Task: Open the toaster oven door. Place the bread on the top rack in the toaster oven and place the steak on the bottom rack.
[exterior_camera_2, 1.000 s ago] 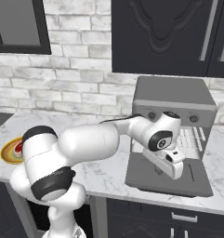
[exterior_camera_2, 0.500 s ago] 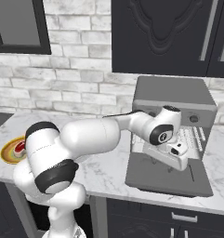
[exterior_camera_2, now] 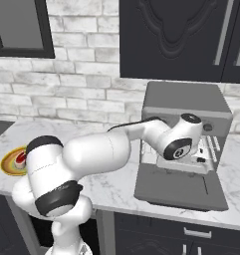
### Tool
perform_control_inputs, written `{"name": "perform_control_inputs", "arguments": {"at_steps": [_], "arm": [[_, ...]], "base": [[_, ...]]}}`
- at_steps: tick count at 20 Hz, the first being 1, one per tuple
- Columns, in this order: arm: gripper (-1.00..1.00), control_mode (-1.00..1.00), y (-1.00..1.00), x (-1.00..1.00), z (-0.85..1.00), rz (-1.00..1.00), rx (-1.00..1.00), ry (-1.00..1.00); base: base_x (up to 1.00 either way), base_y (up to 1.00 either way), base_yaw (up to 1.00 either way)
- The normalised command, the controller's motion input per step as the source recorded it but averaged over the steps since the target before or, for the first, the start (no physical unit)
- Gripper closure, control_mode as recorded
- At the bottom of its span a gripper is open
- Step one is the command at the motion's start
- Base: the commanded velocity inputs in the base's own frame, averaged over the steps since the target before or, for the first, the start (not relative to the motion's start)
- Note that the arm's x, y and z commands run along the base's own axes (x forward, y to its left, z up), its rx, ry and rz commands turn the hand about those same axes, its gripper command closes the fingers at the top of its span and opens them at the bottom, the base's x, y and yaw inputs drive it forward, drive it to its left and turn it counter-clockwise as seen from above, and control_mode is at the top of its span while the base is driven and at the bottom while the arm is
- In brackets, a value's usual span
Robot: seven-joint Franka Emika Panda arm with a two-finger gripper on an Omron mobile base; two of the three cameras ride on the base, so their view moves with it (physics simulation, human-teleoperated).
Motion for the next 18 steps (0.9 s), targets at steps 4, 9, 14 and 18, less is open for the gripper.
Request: {"name": "perform_control_inputs", "arguments": {"at_steps": [4, 9, 14, 18], "arm": [[-1.0, -1.0, -0.05, 0.09, 0.07, 0.58, 0.0, -0.34], [-1.0, -1.0, 0.0, 0.19, 0.03, 0.42, 0.05, -0.3], [-1.0, -1.0, -0.07, 0.16, 0.0, 0.26, 0.11, -0.25], [-1.0, -1.0, -0.13, 0.16, 0.02, 0.18, 0.22, -0.16]], "base": [[0.0, 0.0, 0.0], [0.0, 0.0, 0.0], [0.0, 0.0, 0.0], [0.0, 0.0, 0.0]]}}
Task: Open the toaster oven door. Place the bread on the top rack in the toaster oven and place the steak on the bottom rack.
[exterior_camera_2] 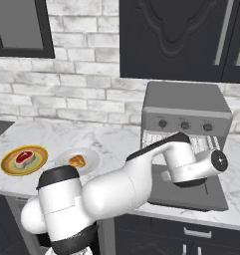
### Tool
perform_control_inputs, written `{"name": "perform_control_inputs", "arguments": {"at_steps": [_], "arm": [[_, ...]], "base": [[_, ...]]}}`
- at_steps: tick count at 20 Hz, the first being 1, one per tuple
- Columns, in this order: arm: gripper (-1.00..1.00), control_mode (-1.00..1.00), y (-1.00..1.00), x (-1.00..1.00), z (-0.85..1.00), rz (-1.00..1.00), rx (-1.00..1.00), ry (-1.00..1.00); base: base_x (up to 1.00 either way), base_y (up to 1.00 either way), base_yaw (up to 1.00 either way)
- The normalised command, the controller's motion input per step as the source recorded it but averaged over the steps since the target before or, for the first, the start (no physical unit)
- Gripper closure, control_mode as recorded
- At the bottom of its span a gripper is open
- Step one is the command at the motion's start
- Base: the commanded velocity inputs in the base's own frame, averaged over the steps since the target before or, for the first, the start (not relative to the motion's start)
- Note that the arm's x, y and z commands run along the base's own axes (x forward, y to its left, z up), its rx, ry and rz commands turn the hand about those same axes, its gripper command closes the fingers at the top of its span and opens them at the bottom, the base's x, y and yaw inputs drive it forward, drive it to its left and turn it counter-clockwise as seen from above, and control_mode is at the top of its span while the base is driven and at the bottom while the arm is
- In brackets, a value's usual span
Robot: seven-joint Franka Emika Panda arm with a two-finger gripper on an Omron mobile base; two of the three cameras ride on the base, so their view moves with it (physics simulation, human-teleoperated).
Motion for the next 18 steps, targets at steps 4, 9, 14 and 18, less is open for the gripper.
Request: {"name": "perform_control_inputs", "arguments": {"at_steps": [4, 9, 14, 18], "arm": [[-1.0, -1.0, -0.06, 0.35, 0.02, 0.13, 0.21, -0.01], [-1.0, -1.0, -0.11, 0.19, 0.07, 0.06, 0.16, -0.01], [-1.0, -1.0, -0.07, 0.07, -0.01, -0.05, 0.01, -0.11], [-1.0, -1.0, 0.01, 0.32, 0.0, -0.23, 0.0, -0.04]], "base": [[0.0, 0.0, 0.0], [0.0, 0.0, 0.0], [0.0, 0.0, 0.0], [0.0, 0.0, 0.0]]}}
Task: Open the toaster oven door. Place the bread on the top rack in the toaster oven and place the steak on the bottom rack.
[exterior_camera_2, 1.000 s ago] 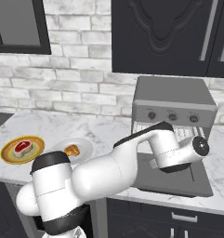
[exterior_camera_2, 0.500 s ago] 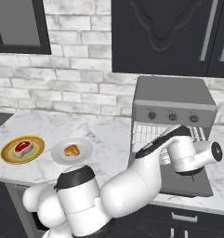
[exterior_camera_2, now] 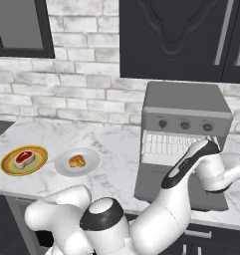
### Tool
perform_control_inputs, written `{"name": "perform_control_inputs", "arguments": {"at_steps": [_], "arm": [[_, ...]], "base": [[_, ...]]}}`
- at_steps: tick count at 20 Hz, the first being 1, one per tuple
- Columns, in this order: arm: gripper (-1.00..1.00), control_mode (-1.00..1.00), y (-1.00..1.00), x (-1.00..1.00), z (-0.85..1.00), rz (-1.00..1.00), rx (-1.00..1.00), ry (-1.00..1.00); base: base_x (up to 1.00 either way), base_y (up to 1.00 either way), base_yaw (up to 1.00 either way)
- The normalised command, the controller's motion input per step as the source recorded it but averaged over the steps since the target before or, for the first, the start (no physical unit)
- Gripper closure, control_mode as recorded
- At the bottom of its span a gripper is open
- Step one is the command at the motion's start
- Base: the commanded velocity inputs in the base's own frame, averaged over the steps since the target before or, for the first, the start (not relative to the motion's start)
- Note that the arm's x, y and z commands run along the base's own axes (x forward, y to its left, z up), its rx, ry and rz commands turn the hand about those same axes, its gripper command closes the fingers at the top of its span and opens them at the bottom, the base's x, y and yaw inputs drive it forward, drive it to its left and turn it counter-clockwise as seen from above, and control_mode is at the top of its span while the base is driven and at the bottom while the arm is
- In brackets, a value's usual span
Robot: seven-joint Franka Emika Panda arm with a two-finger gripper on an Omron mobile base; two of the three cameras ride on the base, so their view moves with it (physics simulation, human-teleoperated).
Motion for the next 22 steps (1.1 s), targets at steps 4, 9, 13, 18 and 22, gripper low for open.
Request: {"name": "perform_control_inputs", "arguments": {"at_steps": [4, 9, 13, 18, 22], "arm": [[-1.0, -1.0, -0.12, 0.24, 0.0, -0.21, 0.0, 0.01], [-1.0, -1.0, 0.03, 0.03, -0.09, -0.14, 0.02, -0.09], [-1.0, -1.0, 0.07, 0.17, -0.15, 0.0, 0.07, -0.19], [-1.0, -1.0, -0.02, 0.31, -0.09, 0.0, 0.08, -0.11], [-1.0, -1.0, -0.06, 0.24, -0.07, 0.0, 0.02, 0.0]], "base": [[0.0, 0.0, 0.0], [0.0, 0.0, 0.0], [0.0, 0.0, 0.0], [0.0, 0.0, 0.0], [0.0, 0.0, 0.0]]}}
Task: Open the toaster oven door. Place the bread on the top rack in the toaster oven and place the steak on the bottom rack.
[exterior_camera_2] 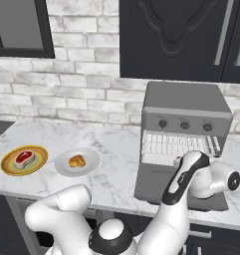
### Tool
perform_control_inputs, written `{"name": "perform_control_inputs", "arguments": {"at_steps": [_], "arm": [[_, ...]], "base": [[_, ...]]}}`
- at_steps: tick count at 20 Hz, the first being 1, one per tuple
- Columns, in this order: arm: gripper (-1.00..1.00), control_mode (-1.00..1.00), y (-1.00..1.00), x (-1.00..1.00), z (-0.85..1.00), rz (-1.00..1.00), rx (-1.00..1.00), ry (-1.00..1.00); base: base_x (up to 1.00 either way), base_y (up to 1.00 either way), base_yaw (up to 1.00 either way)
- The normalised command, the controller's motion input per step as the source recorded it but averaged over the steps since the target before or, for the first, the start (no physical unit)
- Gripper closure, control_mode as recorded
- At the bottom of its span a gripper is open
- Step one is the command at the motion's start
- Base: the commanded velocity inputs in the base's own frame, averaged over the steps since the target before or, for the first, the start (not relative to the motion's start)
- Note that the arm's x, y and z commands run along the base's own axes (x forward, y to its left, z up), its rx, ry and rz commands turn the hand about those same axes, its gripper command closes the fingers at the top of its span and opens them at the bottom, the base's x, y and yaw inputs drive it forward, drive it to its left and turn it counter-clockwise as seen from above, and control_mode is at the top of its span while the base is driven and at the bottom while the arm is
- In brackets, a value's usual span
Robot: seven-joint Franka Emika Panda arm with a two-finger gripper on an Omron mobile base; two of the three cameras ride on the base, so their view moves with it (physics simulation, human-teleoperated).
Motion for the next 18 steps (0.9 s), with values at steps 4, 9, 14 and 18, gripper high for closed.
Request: {"name": "perform_control_inputs", "arguments": {"at_steps": [4, 9, 14, 18], "arm": [[-1.0, -1.0, -0.06, 0.18, -0.18, 0.0, 0.05, 0.0], [-1.0, -1.0, -0.01, 0.28, -0.12, 0.0, 0.07, -0.01], [-1.0, -1.0, -0.07, 0.33, -0.09, 0.01, 0.01, 0.0], [-1.0, -1.0, -0.11, 0.29, -0.18, 0.0, 0.0, 0.0]], "base": [[0.0, 0.0, 0.0], [0.0, 0.0, 0.0], [0.0, 0.0, 0.0], [0.0, 0.0, 0.0]]}}
